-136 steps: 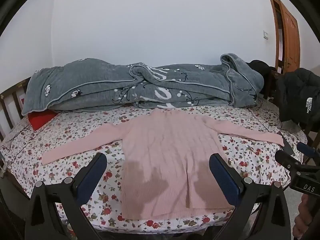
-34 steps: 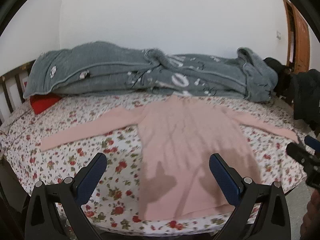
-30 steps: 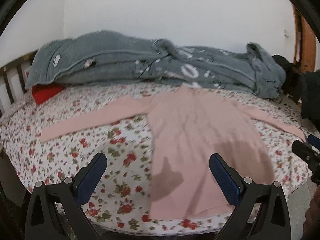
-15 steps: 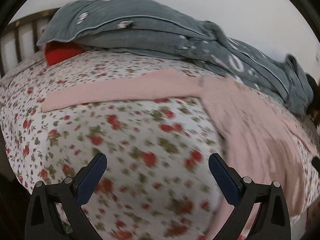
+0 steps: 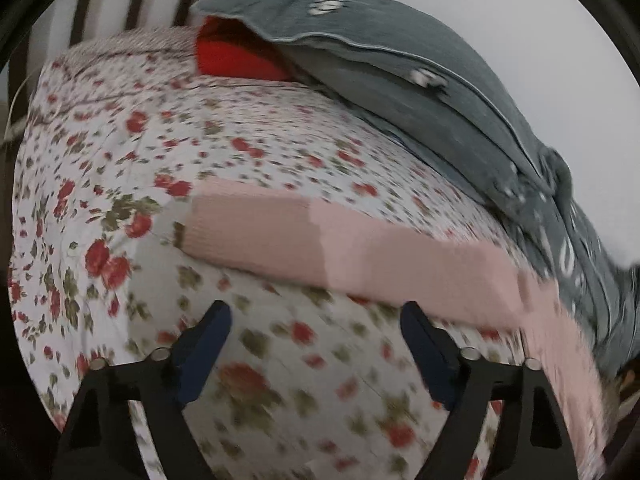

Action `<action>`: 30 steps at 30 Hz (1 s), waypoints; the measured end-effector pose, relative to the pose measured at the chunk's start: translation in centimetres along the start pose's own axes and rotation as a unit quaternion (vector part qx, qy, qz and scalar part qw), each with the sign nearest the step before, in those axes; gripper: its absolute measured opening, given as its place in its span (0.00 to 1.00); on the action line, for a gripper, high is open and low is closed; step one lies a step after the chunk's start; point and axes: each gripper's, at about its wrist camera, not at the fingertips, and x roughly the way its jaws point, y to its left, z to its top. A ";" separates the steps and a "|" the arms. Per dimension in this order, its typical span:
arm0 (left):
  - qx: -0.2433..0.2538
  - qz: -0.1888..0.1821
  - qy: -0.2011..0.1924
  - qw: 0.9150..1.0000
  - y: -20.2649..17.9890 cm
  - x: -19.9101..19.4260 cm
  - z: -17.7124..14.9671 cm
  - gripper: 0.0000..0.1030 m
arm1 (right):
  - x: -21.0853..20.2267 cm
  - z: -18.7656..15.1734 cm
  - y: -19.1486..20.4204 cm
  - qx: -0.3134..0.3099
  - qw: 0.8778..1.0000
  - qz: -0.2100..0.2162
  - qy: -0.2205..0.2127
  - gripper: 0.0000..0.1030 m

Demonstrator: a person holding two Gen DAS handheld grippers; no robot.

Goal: Fold small clothes
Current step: 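Reach the left tool to the sweater sleeve cuff and grasp it, then fold the held sleeve across the sweater body with the left tool, release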

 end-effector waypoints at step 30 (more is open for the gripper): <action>0.135 -0.033 -0.097 0.986 -19.8 -4.6 5.0 0.06 | -0.7 -1.8 -11.6 0.088 0.996 -0.028 -0.014 0.99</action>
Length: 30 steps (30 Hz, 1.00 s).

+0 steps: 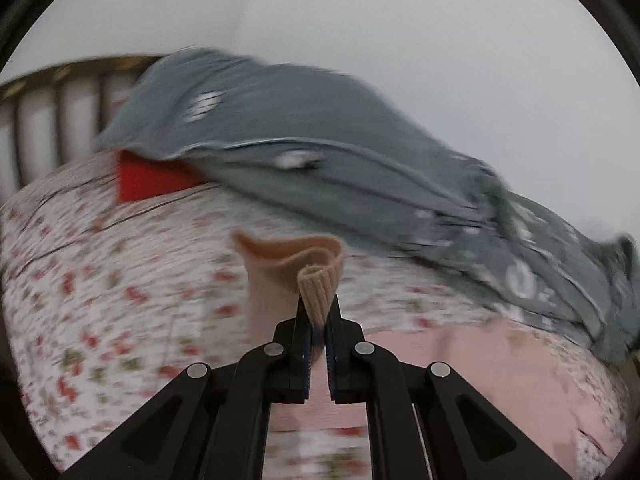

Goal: Fold small clothes
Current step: 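Fold the held sleeve across the sweater body with the left tool, release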

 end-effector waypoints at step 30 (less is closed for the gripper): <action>0.259 -0.172 0.196 0.930 -39.2 7.1 -20.6 0.24 | -1.7 -4.9 -11.8 0.084 0.996 0.010 0.004 0.99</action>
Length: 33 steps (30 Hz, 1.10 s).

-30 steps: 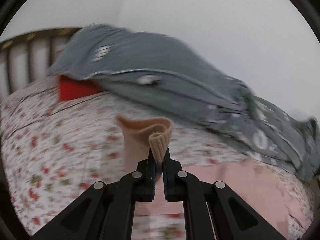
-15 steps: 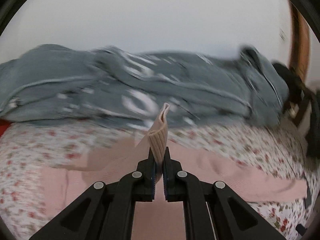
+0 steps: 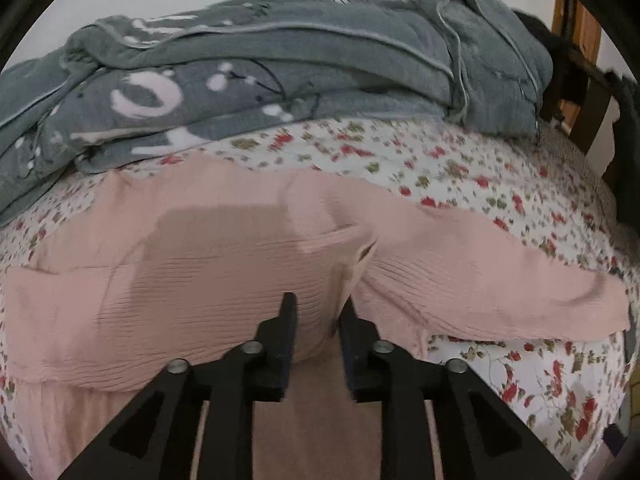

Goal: Fold small clothes
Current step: 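Fold the held sleeve across the sweater body with the left tool, release, then move the right tool to the other sleeve cuff near the phone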

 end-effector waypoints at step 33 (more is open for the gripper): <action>-0.094 0.125 -0.067 0.985 20.2 -6.6 -13.4 0.72 | -0.6 1.2 -8.6 0.045 0.992 -0.110 -0.045 0.58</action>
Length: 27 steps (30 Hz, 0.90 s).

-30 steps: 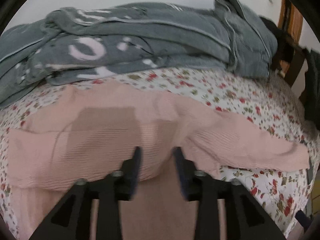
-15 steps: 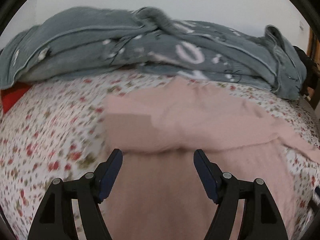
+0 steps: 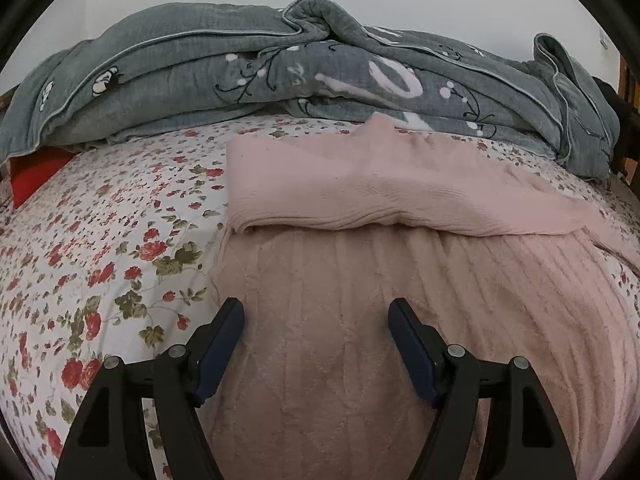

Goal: Fold small clothes
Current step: 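Move the right tool to the other sleeve cuff near the phone, then grasp the sleeve cuff with the right tool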

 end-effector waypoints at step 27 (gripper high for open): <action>-0.005 -0.015 0.009 1.000 0.4 0.7 0.1 0.75 | 5.9 3.2 -7.3 0.123 0.992 0.010 -0.016 0.24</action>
